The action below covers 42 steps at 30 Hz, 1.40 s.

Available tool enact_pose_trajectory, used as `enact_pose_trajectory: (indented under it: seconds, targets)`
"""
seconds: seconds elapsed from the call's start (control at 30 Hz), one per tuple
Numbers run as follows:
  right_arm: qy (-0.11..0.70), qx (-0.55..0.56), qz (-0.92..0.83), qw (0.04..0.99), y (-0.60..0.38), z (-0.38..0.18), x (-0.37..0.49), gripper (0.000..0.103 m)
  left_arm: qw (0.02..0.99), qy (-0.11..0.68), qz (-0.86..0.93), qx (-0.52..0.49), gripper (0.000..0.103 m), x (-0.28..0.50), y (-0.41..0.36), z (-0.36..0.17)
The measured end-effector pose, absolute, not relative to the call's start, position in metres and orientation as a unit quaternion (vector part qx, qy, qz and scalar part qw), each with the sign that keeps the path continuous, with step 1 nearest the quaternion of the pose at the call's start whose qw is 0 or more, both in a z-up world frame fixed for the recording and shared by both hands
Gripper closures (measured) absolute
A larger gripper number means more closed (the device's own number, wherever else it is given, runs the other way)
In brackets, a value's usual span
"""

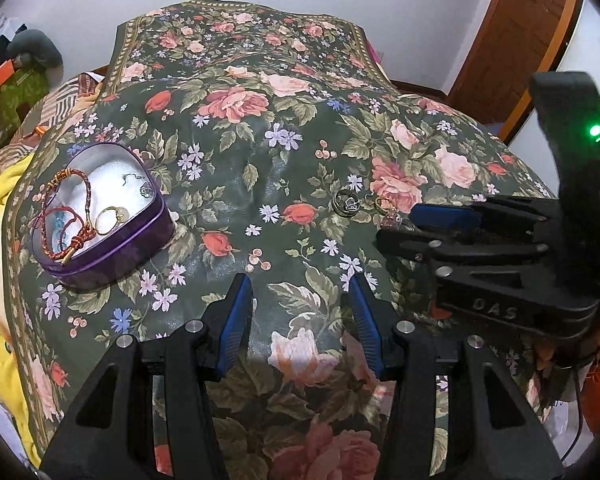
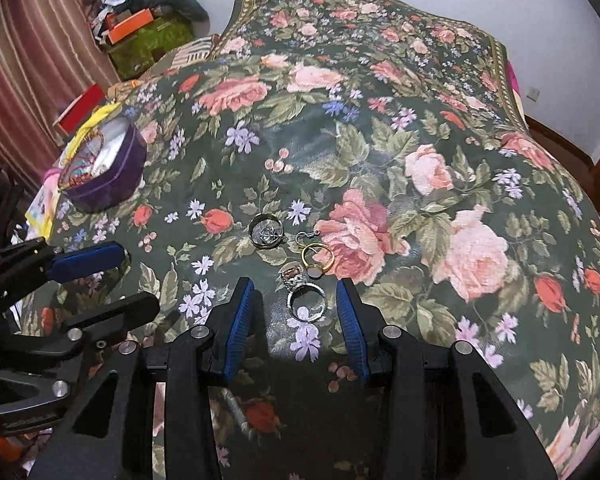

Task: Organize jewelry
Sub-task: 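Move both tools back toward the remaining silver rings on the cover, then grasp a silver ring with the right tool while the left tool closes on another ring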

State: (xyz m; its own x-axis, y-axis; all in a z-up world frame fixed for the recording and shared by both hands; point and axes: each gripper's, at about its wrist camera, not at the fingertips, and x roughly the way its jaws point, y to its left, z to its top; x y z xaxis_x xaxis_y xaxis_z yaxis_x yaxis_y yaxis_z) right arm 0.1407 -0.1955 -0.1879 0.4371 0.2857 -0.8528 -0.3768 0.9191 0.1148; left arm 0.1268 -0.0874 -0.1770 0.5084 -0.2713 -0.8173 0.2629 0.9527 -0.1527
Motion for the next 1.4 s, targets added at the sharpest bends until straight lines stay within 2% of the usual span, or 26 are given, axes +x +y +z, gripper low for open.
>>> enact_pose_trajectory:
  seconds: [0.07, 0.13, 0.5, 0.9, 0.93, 1.0, 1.03, 1.07, 1.1, 1.4]
  targets:
    - [0.494, -0.054, 0.194, 0.846, -0.192, -0.19, 0.142, 0.068, 0.868, 0.472, -0.155, -0.006, 0.054, 0.128, -0.088, -0.178]
    - [0.494, -0.06, 0.198, 0.845, -0.189, -0.19, 0.142, 0.085, 0.867, 0.473, -0.157, -0.005, 0.054, 0.128, -0.09, -0.178]
    - [0.458, -0.041, 0.204, 0.864, -0.201, -0.168, 0.124, 0.085, 0.865, 0.474, -0.166, 0.004, 0.054, 0.143, -0.102, -0.173]
    - [0.423, 0.004, 0.17, 0.89, -0.245, -0.149, 0.128, 0.085, 0.855, 0.485, -0.172, 0.063, 0.054, 0.177, -0.144, -0.193]
    - [0.423, 0.006, 0.169, 0.89, -0.246, -0.148, 0.129, 0.085, 0.856, 0.484, -0.171, 0.065, 0.055, 0.179, -0.146, -0.194]
    - [0.423, 0.014, 0.169, 0.89, -0.251, -0.149, 0.131, 0.085, 0.857, 0.481, -0.171, 0.069, 0.064, 0.183, -0.148, -0.194]
    - [0.423, 0.015, 0.168, 0.89, -0.252, -0.15, 0.131, 0.085, 0.857, 0.48, -0.171, 0.071, 0.071, 0.184, -0.149, -0.194]
    - [0.423, 0.017, 0.168, 0.89, -0.254, -0.15, 0.132, 0.085, 0.859, 0.478, -0.17, 0.073, 0.083, 0.186, -0.15, -0.194]
    - [0.423, 0.019, 0.168, 0.89, -0.255, -0.151, 0.132, 0.085, 0.858, 0.478, -0.171, 0.073, 0.086, 0.187, -0.15, -0.194]
    - [0.419, 0.027, 0.175, 0.891, -0.257, -0.149, 0.131, 0.085, 0.859, 0.476, -0.178, 0.065, 0.086, 0.172, -0.142, -0.189]
